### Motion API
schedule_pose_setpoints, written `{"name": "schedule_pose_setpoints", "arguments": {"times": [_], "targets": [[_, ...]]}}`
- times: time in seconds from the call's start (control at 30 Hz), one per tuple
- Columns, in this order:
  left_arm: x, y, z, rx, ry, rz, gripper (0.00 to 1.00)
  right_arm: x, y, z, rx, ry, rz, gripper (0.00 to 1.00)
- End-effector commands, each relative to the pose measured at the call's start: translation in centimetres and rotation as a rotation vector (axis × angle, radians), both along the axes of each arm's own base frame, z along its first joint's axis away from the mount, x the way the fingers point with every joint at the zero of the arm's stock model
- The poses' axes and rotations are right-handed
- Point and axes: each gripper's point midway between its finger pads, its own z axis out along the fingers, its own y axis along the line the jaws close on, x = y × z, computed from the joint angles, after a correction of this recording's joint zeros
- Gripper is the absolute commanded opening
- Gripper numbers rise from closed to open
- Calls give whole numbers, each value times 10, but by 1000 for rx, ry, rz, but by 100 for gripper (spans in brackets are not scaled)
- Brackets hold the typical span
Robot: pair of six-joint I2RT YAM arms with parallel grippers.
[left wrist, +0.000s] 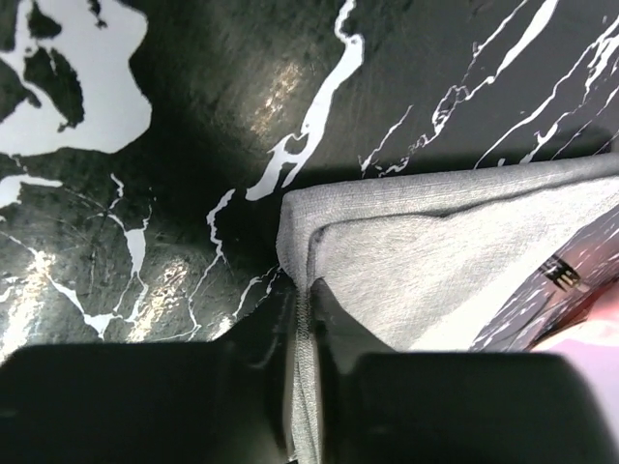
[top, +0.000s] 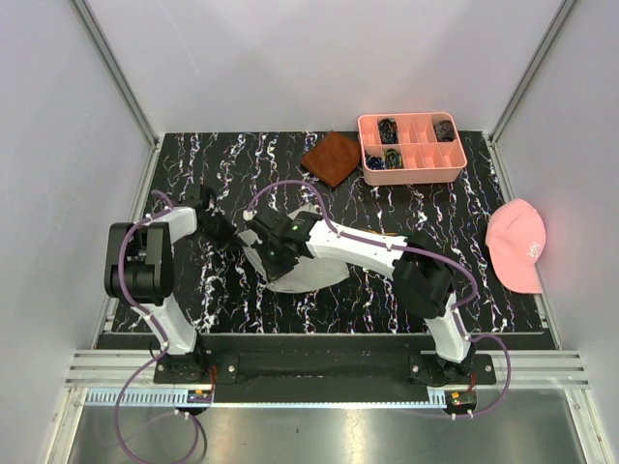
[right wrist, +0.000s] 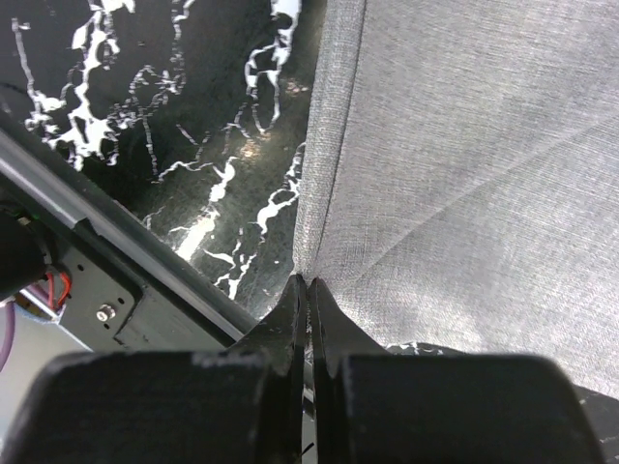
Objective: Fold the napkin into a case and place the utensils inside
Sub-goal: Pick up the upper triangle-folded napkin from the center of the board, then turn over the upper triangle folded napkin at the center of the board.
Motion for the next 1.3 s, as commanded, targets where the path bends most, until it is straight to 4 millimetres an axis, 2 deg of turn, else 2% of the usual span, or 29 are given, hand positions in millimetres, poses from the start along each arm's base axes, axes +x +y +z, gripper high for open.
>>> {"name": "schedule_pose_setpoints", "arguments": {"times": [0.0, 0.13, 0.17, 0.23, 0.27, 0.3, 0.37, 0.4, 0.47, 0.53, 0.57, 0.6, 0.63, 0.67, 0.7, 0.73, 0.77, 0.8, 0.83, 0.87, 0.9, 0.93, 0.97, 1.03, 1.07, 1.13, 1.17, 1.23, 1.27], "targets": [[25, 9, 25, 62, -102, 15, 6, -4, 13, 34, 121, -8, 59, 0], [32, 24, 58, 87, -174, 45, 3, -14, 31, 49, 189, 10, 115, 0], [33, 28, 66, 89, -192, 55, 1, -22, 37, 50, 200, 22, 143, 0], [32, 45, 93, 101, -249, 101, 0, -28, 50, 66, 248, 26, 172, 0], [32, 51, 103, 106, -272, 118, 0, -41, 59, 69, 267, 44, 209, 0], [27, 65, 123, 124, -310, 154, 0, -45, 69, 86, 309, 36, 232, 0], [24, 83, 149, 171, -368, 202, 0, -62, 85, 97, 359, 73, 292, 0], [16, 96, 170, 193, -405, 236, 0, -75, 98, 119, 414, 72, 330, 0], [12, 112, 208, 232, -487, 283, 0, -96, 112, 134, 476, 123, 399, 0], [5, 128, 254, 294, -594, 329, 1, -112, 127, 167, 580, 148, 442, 0], [3, 132, 268, 319, -622, 340, 1, -121, 128, 181, 629, 181, 478, 0], [0, 131, 279, 332, -644, 338, 1, -127, 129, 183, 648, 224, 471, 0], [2, 130, 292, 323, -678, 333, 2, -127, 134, 195, 711, 212, 484, 0], [4, 129, 295, 316, -682, 330, 3, -128, 130, 206, 743, 210, 489, 0], [12, 124, 289, 304, -672, 307, 3, -129, 127, 189, 721, 257, 465, 0], [18, 118, 285, 285, -667, 281, 2, -124, 126, 204, 793, 240, 477, 0], [25, 108, 278, 273, -662, 250, 2, -121, 124, 200, 806, 260, 468, 0], [34, 103, 255, 260, -616, 227, 2, -115, 122, 178, 813, 308, 430, 0], [41, 95, 246, 249, -611, 202, 3, -107, 113, 172, 823, 339, 418, 0], [54, 80, 227, 239, -585, 160, 3, -100, 109, 164, 835, 371, 387, 0], [58, 72, 209, 233, -557, 135, 2, -95, 100, 134, 827, 385, 361, 0], [64, 65, 197, 239, -545, 121, 2, -82, 91, 122, 820, 385, 328, 0], [74, 47, 176, 233, -517, 87, 2, -81, 77, 89, 765, 421, 287, 0], [84, 33, 153, 256, -498, 63, 2, -71, 61, 70, 780, 414, 262, 0], [89, 14, 134, 265, -475, 24, 2, -64, 42, 41, 740, 441, 210, 0], [96, -3, 122, 257, -470, 0, 2, -59, 26, 25, 735, 457, 191, 0], [101, -18, 110, 248, -464, -17, 2, -58, 11, 7, 705, 473, 154, 0], [107, -30, 101, 249, -451, -32, 2, -57, -1, -5, 686, 469, 131, 0], [108, -40, 89, 249, -425, -48, 2, -58, -10, -15, 664, 483, 108, 0]]}}
